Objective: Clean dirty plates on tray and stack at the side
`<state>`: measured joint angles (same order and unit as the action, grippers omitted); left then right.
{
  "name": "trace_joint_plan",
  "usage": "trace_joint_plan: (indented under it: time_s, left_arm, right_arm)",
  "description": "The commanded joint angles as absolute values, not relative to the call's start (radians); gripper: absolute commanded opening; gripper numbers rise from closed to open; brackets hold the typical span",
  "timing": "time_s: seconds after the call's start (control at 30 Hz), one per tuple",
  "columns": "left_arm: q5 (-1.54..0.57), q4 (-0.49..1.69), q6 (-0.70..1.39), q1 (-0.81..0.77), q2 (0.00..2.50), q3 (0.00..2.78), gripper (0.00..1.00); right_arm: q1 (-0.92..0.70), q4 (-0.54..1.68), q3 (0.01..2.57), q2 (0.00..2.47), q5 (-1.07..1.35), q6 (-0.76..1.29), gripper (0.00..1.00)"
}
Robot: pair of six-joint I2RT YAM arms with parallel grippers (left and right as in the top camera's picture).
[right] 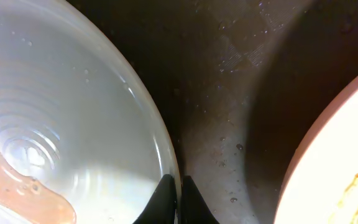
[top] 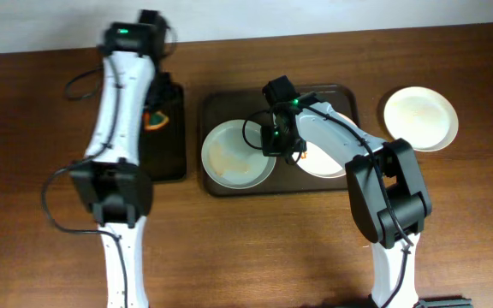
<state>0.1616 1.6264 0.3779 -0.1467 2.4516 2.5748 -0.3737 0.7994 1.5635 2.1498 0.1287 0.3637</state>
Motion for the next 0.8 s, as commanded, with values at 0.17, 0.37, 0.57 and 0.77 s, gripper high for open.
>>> trace_joint_plan:
  time_s: [0.17, 0.37, 0.57, 0.77]
  left_arm:
    - [-0.113, 1.455, 0.176, -0.042, 2.497, 2.268, 0.00]
    - [-0.113, 1.324, 0.165, -0.024, 2.498, 2.108, 0.98]
    - [-0.112, 1.652, 0.162, -0.007, 2.498, 2.649, 0.88]
    - [-0.112, 1.688, 0.162, -0.012, 2.498, 2.819, 1.00]
  right_arm:
    - [-0.373, 0.823, 1.556, 2.154, 0.075, 0.360, 0.04]
    - [-0.373, 0.826, 1.556, 2.154, 0.075, 0.360, 0.04]
    - [-0.373, 0.818, 1.560, 2.152, 0.074, 0.361, 0.04]
    - [-0.374, 1.022, 1.812, 2.134, -0.127, 0.356, 0.04]
